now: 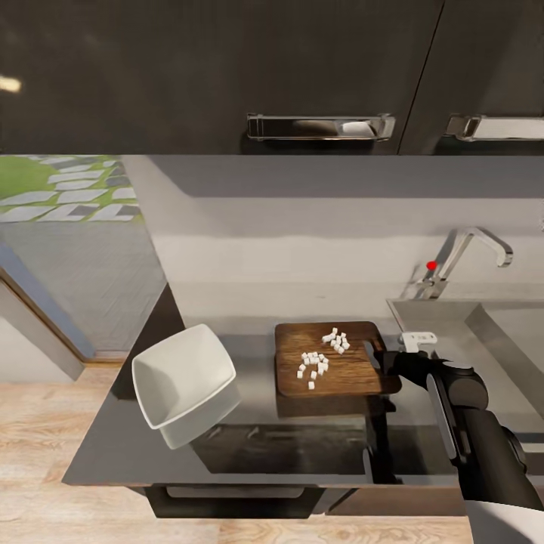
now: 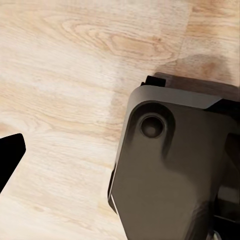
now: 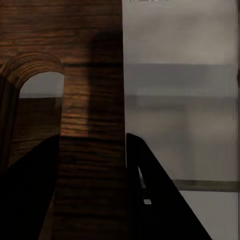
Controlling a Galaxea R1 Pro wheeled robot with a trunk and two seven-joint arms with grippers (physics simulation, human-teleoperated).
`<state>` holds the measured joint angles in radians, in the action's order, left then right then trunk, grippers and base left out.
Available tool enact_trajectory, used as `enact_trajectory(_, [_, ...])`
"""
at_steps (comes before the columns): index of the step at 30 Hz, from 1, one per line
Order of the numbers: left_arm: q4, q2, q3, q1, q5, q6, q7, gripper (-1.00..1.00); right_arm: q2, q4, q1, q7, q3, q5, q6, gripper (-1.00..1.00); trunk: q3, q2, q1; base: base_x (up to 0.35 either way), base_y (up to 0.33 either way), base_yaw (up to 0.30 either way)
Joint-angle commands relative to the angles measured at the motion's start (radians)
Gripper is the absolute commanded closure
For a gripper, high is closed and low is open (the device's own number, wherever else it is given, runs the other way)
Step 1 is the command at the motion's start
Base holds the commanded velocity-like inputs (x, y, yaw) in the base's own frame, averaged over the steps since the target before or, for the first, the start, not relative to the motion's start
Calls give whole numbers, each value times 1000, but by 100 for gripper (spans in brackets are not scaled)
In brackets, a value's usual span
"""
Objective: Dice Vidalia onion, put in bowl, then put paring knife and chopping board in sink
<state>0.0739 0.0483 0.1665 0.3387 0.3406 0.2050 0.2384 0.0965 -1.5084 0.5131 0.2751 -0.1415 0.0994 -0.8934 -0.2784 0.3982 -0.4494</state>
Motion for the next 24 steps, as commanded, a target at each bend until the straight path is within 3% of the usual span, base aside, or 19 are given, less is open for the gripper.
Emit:
enact_trajectory(1, [4,1,8,2,8,7,1,-100,0,-1,1,7,-1,8,-4,100,0,2,-1,0,0,0])
enact_trajectory(18, [4,1,8,2,8,7,1,-100,0,-1,1,4,0,8,-5,100,27,2,-1,0,0,0])
enact_trajectory(24, [4,1,8,2,8,7,1,-100,0,-1,1,4,0,8,-5,100,36,2,-1,0,108,0])
